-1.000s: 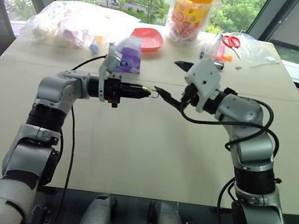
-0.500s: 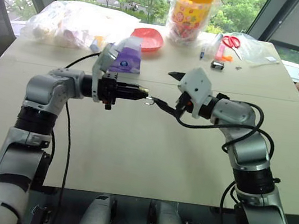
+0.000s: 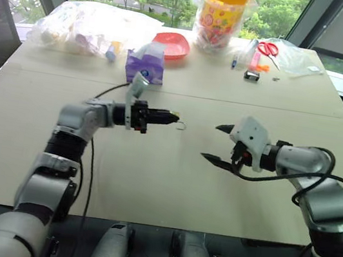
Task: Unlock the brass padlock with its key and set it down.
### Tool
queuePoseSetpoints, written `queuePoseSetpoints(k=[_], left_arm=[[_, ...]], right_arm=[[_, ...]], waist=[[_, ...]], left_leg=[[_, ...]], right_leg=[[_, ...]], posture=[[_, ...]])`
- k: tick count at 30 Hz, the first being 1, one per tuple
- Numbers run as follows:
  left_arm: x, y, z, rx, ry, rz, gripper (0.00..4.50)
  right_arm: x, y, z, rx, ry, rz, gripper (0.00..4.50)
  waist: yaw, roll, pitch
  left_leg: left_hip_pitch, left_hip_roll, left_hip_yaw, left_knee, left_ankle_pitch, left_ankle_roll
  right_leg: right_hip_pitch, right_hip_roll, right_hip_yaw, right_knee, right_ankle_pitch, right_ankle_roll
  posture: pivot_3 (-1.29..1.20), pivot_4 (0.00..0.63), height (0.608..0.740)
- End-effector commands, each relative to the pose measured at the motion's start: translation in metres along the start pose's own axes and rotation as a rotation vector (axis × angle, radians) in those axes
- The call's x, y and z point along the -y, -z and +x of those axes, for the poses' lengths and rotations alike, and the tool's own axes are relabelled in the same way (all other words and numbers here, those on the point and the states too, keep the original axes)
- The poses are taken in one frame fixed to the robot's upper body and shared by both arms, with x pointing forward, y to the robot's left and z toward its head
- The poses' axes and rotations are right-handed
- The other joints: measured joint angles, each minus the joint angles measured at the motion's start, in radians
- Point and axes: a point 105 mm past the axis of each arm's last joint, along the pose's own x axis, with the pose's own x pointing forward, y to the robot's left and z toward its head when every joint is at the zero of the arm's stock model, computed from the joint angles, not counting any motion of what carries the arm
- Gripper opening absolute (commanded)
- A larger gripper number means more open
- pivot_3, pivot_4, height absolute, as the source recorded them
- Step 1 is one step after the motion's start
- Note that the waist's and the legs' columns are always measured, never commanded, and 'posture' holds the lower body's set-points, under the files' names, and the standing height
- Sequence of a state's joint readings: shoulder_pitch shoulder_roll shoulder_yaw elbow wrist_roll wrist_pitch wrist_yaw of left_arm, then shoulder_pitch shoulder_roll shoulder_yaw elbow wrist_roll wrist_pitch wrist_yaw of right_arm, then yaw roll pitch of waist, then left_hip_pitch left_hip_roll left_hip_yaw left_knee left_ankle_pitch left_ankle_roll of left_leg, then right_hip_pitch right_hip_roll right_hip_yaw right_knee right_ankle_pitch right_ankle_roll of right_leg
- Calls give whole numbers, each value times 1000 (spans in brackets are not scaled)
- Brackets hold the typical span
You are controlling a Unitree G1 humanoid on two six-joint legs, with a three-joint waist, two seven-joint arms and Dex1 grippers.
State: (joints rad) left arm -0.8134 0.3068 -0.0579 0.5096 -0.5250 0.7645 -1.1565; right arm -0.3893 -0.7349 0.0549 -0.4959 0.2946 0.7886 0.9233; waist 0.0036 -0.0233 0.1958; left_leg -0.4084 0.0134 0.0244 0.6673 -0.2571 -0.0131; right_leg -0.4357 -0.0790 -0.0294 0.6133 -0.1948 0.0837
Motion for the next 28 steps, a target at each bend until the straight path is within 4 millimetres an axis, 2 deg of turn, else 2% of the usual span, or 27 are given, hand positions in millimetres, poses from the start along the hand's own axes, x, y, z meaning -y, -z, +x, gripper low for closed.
queuePoseSetpoints(k=[1,7,9,13,15,17,19,22,25,28], left_arm=[[-3,-4,13,-2,15,-37,20],[-18,25,30,-129,-6,-65,20],[-21,27,31,-141,-9,-76,1039],[-21,25,32,-146,0,-91,2564],[-24,25,28,-172,-17,-57,3538],[-33,28,19,-220,-89,21,4198],[-39,22,3,-225,-134,63,4198],[-43,12,-27,-245,-200,223,4198],[-35,-10,-52,-147,-256,282,4198],[-24,-18,-67,-94,-292,335,4198]], right_arm=[[-6,0,-7,-38,21,26,4431],[-8,-4,-8,-37,65,27,4431],[-7,-4,-7,-36,76,32,4500],[-6,-4,-7,-33,95,36,4500],[-6,-3,-7,-33,97,38,4500],[-6,-2,-6,-38,98,39,4500],[-6,1,-8,-51,101,33,4500],[-7,5,-13,-66,107,18,4500],[-4,9,-15,-52,132,23,4500],[3,11,-13,-24,181,49,4500]], waist=[[3,0,0],[8,0,0],[8,0,0],[9,0,0],[9,0,0],[8,0,0],[5,0,0],[-3,0,0],[-14,0,0],[-11,0,0]], left_leg=[[0,0,0,0,0,0],[-1,-1,1,1,0,0],[-2,-1,1,1,0,1],[-2,-1,0,1,-1,1],[-2,-1,0,1,-1,1],[-2,-1,0,1,-1,1],[-2,0,0,1,-1,1],[-1,1,1,0,-1,1],[0,2,0,-1,-1,1],[-1,2,0,-1,-1,1]], right_leg=[[0,0,0,0,0,-1],[0,-1,0,-1,-1,-1],[0,-1,0,-2,-1,-1],[-1,-1,0,-2,-1,-1],[0,-1,0,-2,-1,-1],[0,-1,0,-2,-1,-1],[0,-1,0,-2,-1,-1],[0,-1,0,-2,-1,-1],[-1,0,0,-1,-1,-1],[-1,-1,0,-1,0,-1]], posture=[[0,150,740],[0,150,740],[0,150,740],[0,150,740],[0,150,740],[0,150,740],[0,150,740],[0,150,740],[0,150,740],[0,150,740]])
